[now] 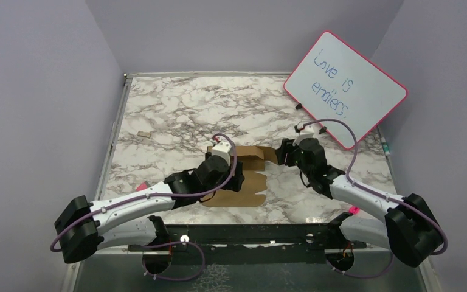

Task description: Fold the paper box

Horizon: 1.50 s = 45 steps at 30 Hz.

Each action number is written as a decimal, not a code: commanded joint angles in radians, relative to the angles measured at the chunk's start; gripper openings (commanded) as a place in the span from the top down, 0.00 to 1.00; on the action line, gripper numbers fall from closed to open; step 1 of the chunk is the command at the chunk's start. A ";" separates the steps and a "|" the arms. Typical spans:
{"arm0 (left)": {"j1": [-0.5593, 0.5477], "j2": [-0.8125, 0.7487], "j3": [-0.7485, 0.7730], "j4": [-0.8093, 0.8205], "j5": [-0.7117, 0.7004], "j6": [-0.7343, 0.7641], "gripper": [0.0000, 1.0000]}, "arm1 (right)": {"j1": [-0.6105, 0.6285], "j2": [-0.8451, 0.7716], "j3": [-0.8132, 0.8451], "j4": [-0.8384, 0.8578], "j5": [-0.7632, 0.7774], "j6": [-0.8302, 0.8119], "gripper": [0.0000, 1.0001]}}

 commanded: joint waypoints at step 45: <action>-0.112 0.753 0.231 0.432 -0.417 0.381 0.09 | -0.022 0.027 -0.069 0.188 -0.435 -0.223 0.99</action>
